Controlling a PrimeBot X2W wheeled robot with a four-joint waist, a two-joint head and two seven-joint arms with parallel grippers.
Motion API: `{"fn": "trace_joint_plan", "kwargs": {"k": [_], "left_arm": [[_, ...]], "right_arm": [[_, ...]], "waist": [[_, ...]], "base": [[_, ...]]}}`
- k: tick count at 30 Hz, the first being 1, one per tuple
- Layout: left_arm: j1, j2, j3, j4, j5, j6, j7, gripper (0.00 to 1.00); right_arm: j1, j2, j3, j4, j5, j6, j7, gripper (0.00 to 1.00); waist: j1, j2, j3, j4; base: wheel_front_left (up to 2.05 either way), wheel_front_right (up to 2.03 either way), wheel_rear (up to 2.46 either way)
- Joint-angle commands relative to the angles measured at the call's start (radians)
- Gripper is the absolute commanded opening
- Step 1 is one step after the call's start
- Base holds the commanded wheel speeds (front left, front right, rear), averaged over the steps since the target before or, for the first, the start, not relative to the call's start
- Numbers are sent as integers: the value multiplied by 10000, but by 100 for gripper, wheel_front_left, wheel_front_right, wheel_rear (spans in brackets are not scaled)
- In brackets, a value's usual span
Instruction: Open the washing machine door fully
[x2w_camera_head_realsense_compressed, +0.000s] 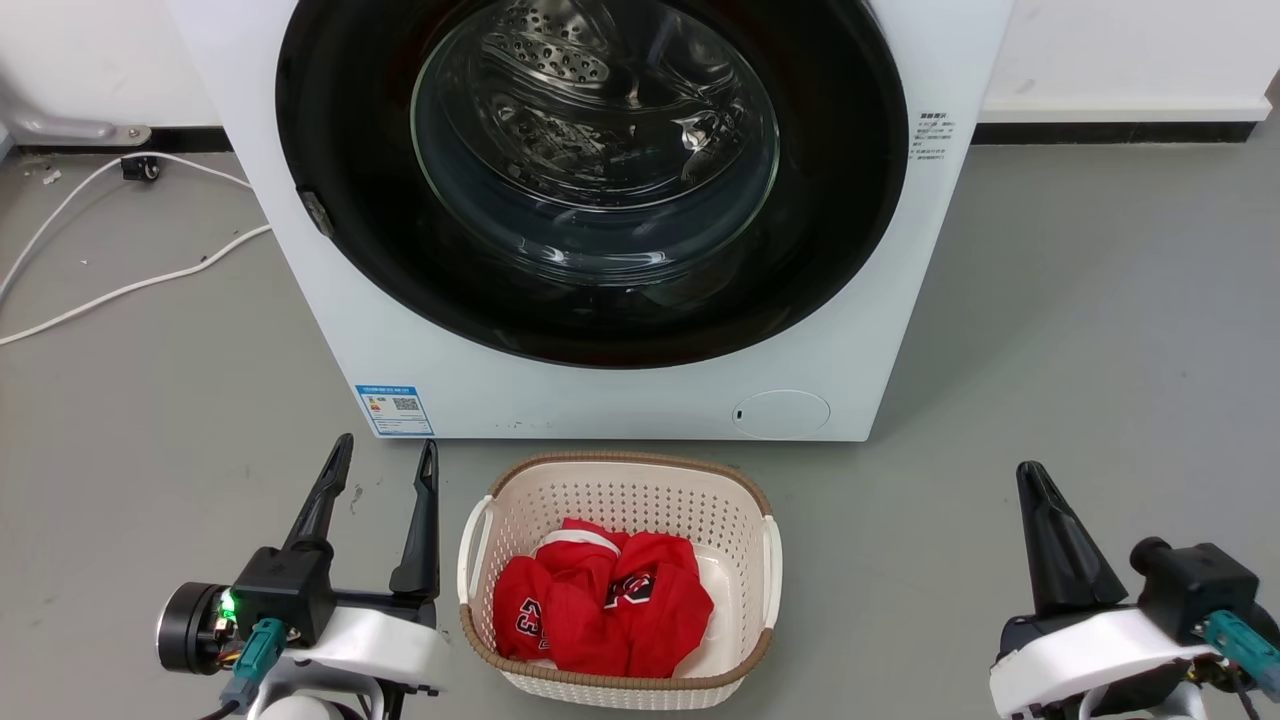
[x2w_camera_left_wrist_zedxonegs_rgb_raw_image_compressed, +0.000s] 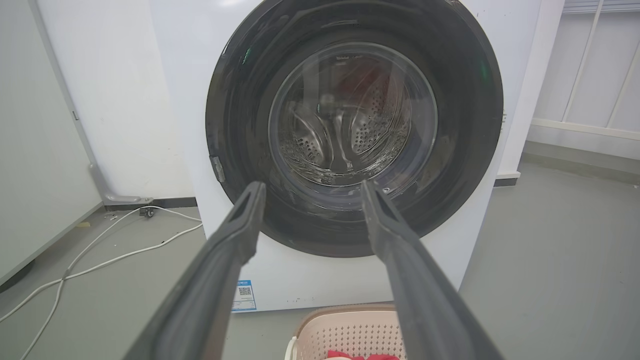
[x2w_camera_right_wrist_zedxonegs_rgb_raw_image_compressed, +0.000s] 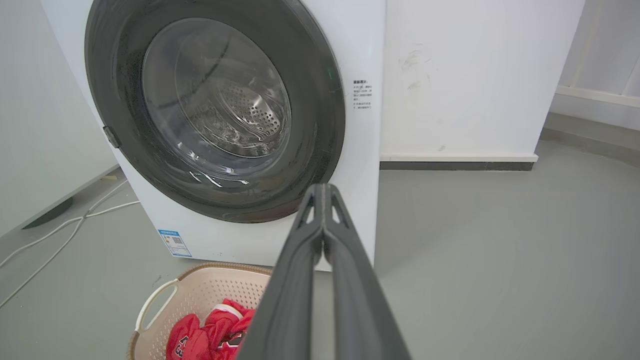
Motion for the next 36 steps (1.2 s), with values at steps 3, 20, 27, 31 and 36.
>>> {"fn": "trace_joint_plan", "kwargs": {"k": [3, 20, 27, 31, 36], "left_arm": [[-26, -8, 26, 40, -28, -9, -44, 100], [-472, -76, 216, -191, -216, -35, -44, 100], [-1048, -66, 408, -483, -315, -54, -35, 100], [-1396, -32, 540, -615, -351, -54, -35, 100], [-1824, 33, 606, -713, -390, -73, -35, 100]], "right_arm": [[-80, 33, 126, 123, 1410, -3, -388, 0], [-2113, 13, -312, 1169, 12282, -1, -1399, 0], [-4410, -16, -1097, 2144, 12117, -1, -1306, 0], [-5938, -120, -1501, 2710, 12459, 0, -795, 0], [-8192, -704, -1699, 4086, 12412, -1, 169, 0]], "waist": [[0, 0, 9, -1], [0, 0, 652, -100], [0, 0, 1613, -66], [0, 0, 2150, -52], [0, 0, 2793, -46]], "base": [[0, 0, 0], [0, 0, 0], [0, 0, 0], [0, 0, 0], [0, 0, 0]]}}
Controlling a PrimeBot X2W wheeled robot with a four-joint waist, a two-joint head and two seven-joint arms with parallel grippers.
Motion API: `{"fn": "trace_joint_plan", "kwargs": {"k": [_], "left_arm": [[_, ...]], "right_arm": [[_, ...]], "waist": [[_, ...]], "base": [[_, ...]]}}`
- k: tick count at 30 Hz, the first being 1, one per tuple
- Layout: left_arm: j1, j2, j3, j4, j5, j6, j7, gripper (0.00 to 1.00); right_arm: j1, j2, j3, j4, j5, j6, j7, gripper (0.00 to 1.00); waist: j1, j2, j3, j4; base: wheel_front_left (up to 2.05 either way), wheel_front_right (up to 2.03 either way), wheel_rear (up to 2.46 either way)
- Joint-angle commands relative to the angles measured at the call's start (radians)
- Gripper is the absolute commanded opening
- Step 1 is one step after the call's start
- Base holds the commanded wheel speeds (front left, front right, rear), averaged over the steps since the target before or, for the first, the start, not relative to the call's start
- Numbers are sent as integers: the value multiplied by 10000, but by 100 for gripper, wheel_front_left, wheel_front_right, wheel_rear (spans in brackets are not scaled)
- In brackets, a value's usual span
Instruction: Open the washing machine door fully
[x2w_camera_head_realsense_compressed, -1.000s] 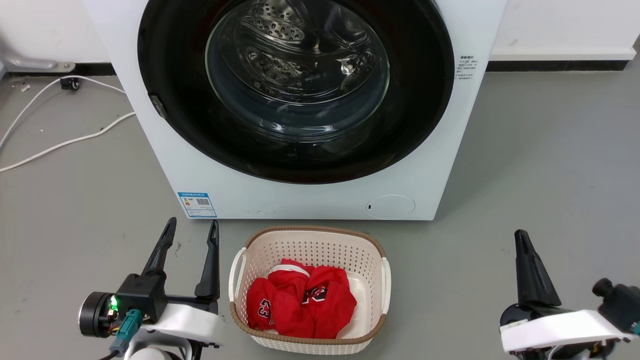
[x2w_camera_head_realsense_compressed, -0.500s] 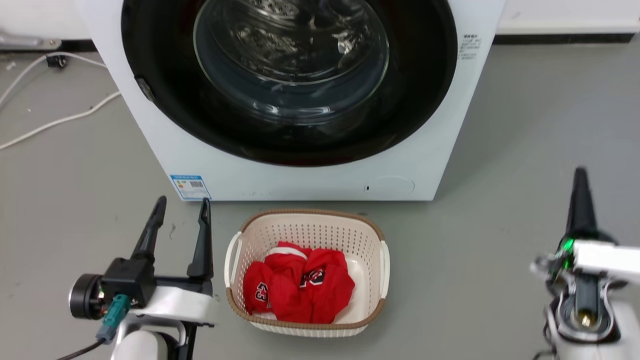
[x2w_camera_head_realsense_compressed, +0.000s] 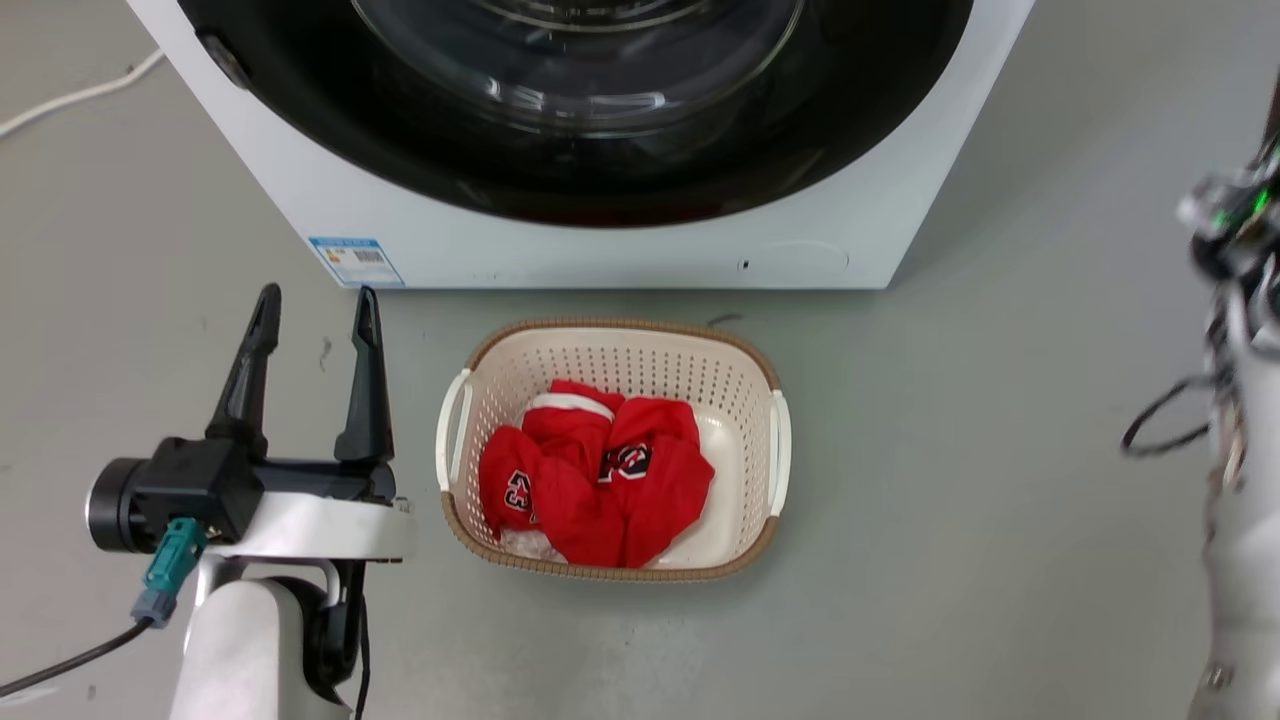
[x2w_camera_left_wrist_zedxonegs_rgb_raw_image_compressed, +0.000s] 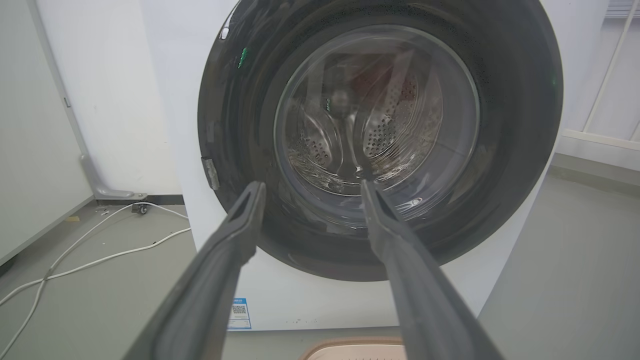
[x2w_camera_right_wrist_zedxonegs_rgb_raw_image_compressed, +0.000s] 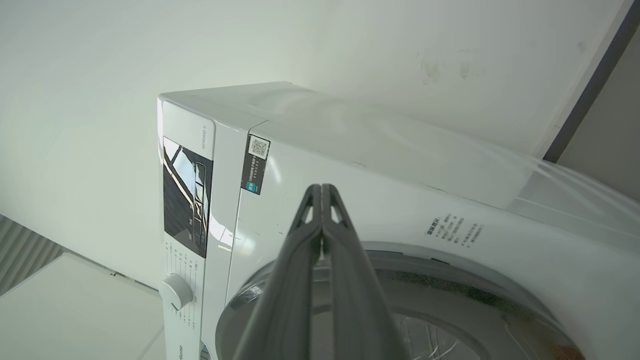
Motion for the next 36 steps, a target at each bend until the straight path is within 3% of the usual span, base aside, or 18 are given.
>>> {"fn": "trace_joint_plan", "kwargs": {"k": [1, 9, 19, 36], "left_arm": [[-214, 68, 13, -46, -3, -20, -23, 100], [-613, 142, -14, -102, -52, -31, -23, 100], [-854, 373, -116, -255, -172, -37, -23, 100], [-1243, 483, -273, -367, -268, -37, -23, 100]], "right_arm": [[-747, -200, 7, 471, -115, 0, 304, 0], [-3766, -819, 558, 3124, -1044, 2, 2390, 0], [-6417, -521, 1433, 5535, -2439, 0, 4925, 0], [-8637, -167, 1284, 7959, -3591, 0, 5821, 0]], "waist": [[-1, 0, 386, 3], [-1, 0, 849, 8], [-1, 0, 1424, -3], [-1, 0, 2272, 70]], "base": [[0, 0, 0], [0, 0, 0], [0, 0, 0], [0, 0, 0]]}}
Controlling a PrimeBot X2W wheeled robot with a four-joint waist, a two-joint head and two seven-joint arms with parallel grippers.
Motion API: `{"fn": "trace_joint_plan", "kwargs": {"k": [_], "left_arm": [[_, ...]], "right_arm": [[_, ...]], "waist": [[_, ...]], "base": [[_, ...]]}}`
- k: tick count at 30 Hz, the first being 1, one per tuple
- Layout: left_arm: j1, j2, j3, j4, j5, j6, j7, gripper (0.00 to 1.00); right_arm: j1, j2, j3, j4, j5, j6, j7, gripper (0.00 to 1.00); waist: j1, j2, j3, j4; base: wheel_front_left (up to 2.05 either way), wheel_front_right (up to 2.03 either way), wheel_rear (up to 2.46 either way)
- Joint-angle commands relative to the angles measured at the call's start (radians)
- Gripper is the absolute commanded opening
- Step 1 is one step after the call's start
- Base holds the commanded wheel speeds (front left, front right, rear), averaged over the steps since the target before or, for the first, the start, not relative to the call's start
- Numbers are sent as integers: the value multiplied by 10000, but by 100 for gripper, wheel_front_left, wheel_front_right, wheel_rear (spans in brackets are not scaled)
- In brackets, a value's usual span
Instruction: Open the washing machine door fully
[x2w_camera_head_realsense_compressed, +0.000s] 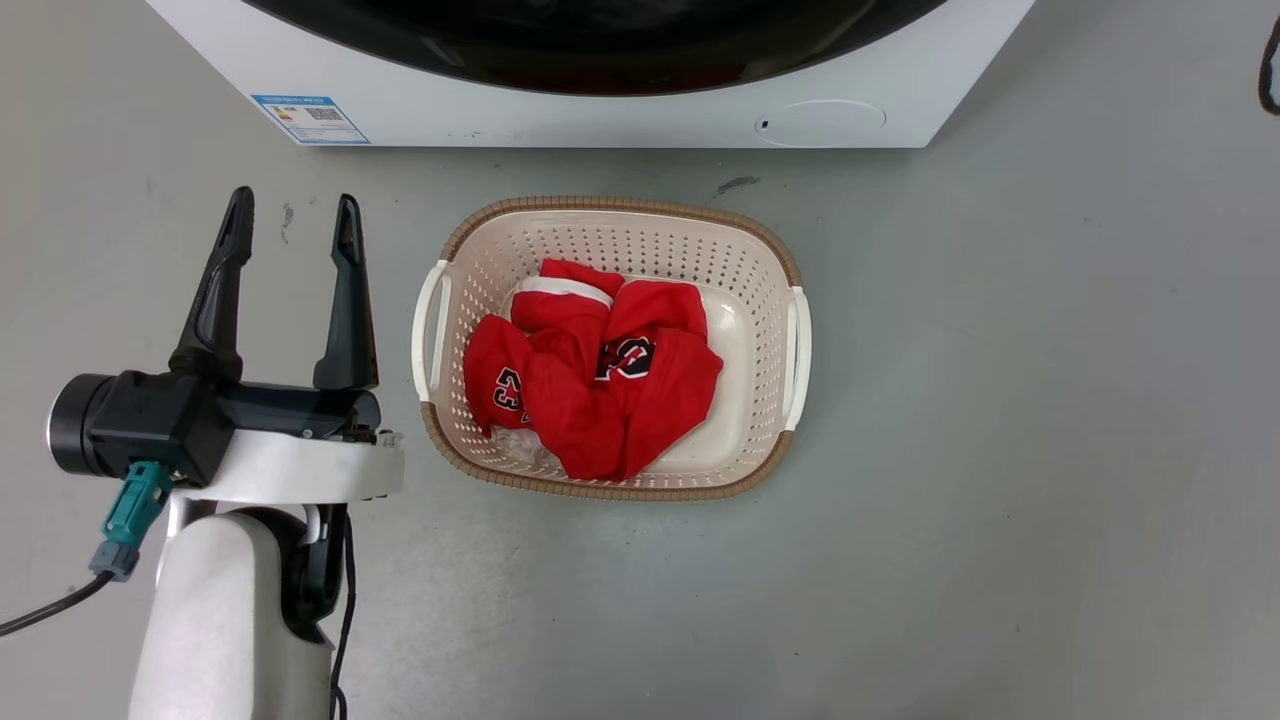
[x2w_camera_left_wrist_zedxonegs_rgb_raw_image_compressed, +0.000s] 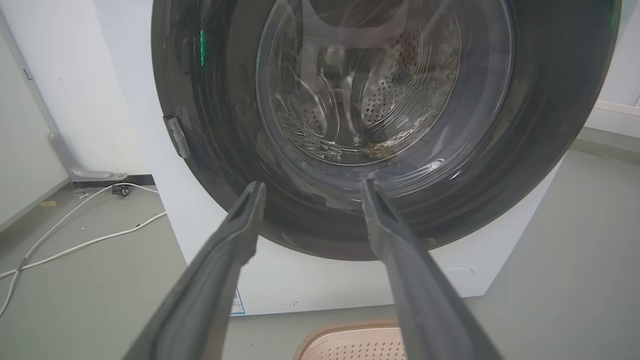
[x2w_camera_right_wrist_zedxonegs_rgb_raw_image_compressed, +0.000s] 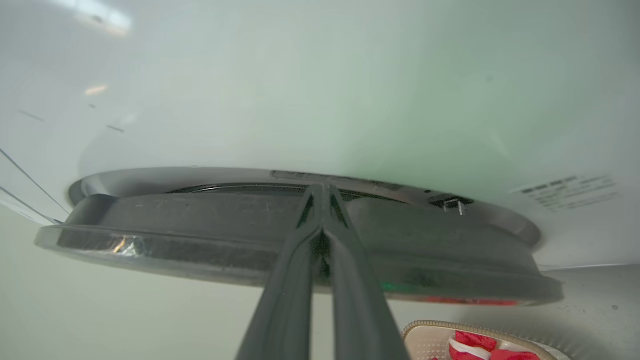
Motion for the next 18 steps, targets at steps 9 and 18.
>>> {"fn": "trace_joint_plan", "kwargs": {"k": [9, 18], "left_arm": [[-179, -31, -101, 90, -22, -24, -23, 100], [75, -82, -127, 218, -19, -24, -23, 100]], "right_arm": [[-259, 173, -149, 350, 196, 13, 1499, 0], [229, 324, -114, 132, 383, 13, 2777, 0]], "waist": [[-1, 0, -109, -48], [-1, 0, -505, -162]], "base": [[0, 0, 0], [0, 0, 0]]}}
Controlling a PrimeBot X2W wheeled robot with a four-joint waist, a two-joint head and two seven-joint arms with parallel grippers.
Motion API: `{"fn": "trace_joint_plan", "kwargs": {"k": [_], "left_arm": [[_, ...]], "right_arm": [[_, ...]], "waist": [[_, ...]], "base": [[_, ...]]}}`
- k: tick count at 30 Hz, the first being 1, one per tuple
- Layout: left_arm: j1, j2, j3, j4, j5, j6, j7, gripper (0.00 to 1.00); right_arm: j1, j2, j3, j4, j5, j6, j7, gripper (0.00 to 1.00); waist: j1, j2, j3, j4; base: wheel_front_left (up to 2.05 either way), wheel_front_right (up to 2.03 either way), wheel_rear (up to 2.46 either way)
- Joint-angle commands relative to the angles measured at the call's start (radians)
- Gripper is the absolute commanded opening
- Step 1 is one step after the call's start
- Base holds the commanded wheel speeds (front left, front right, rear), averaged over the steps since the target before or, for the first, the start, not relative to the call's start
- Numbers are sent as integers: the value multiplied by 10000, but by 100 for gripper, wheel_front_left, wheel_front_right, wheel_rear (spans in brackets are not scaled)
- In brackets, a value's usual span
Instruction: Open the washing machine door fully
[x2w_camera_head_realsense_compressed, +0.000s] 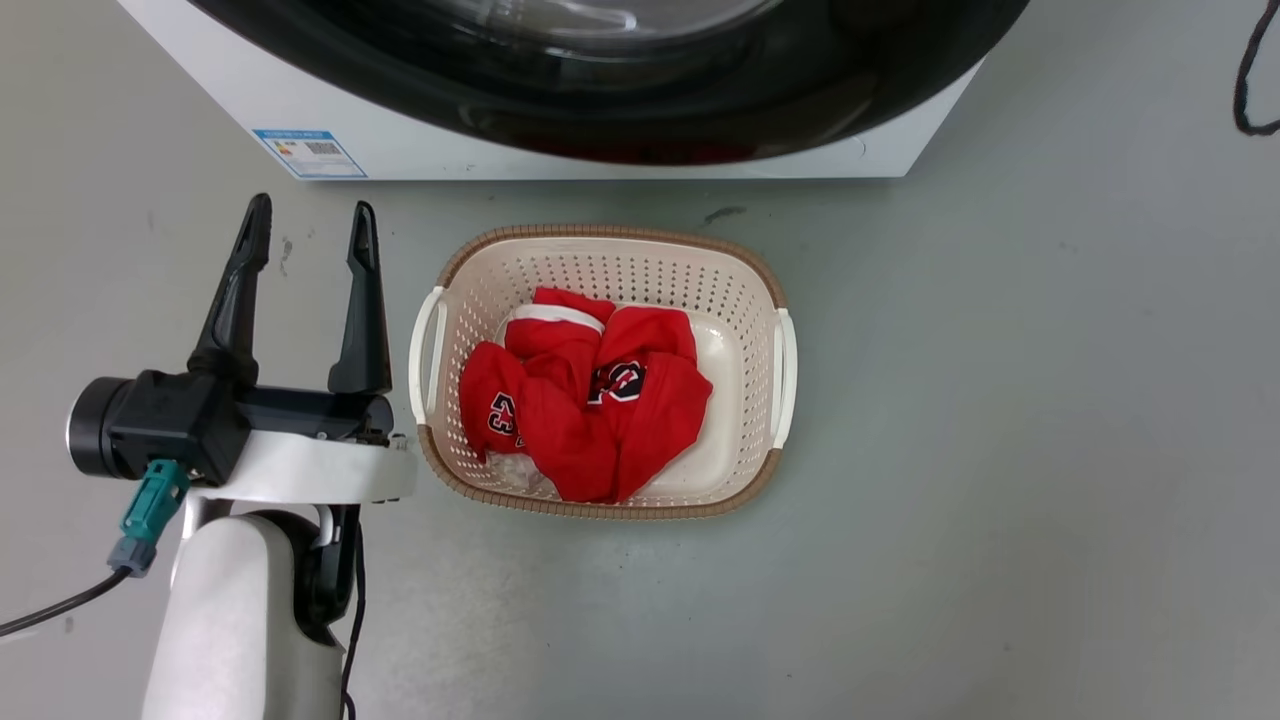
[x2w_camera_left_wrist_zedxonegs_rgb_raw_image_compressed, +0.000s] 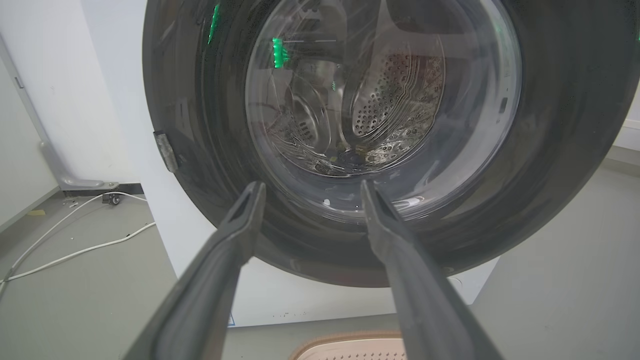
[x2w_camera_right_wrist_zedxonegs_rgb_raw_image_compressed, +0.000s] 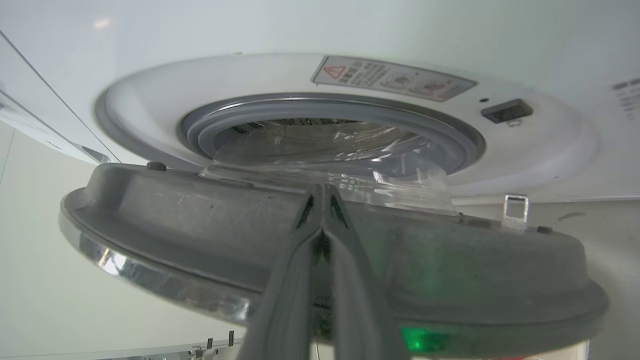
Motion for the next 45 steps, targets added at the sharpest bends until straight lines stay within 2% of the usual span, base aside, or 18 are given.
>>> {"fn": "trace_joint_plan", "kwargs": {"k": [1, 9, 20, 25, 27, 28, 36, 45], "left_arm": [[120, -18, -26, 26, -15, -24, -23, 100], [376, -102, -79, 255, 23, -24, -23, 100], [1172, -274, -55, 622, 141, -25, -23, 100], [1577, -345, -64, 796, 185, -25, -23, 100], [1721, -370, -81, 840, 206, -25, -23, 100], [1893, -406, -115, 886, 226, -25, -23, 100], [2207, -466, -122, 970, 285, -25, -23, 100], [2258, -500, -132, 946, 316, -25, -23, 100]], "right_arm": [[233, 198, 55, -47, 78, 25, 212, 0], [1108, 459, 300, -691, 203, 25, 1525, 0], [3352, 807, 895, -2406, 639, 25, 3414, 0], [4575, 829, 1227, -3454, 1161, 25, 4202, 0], [5032, 839, 1417, -3882, 1589, 25, 4410, 0], [5647, 845, 1790, -4502, 2115, 25, 4527, 0], [7039, 845, 3047, -5825, 3445, 25, 4258, 0], [7852, 835, 4558, -6731, 4591, 25, 3189, 0]], "waist": [[-1, 0, -108, -23], [-1, 0, -782, -46], [-1, 0, -2257, 67], [-1, 0, -2911, 246], [-1, 0, -3120, 346], [-1, 0, -3374, 480], [-1, 0, -3783, 809], [-1, 0, -3823, 1023]], "base": [[0, 0, 0], [0, 0, 0], [0, 0, 0], [0, 0, 0], [0, 0, 0], [0, 0, 0], [0, 0, 0], [0, 0, 0]]}}
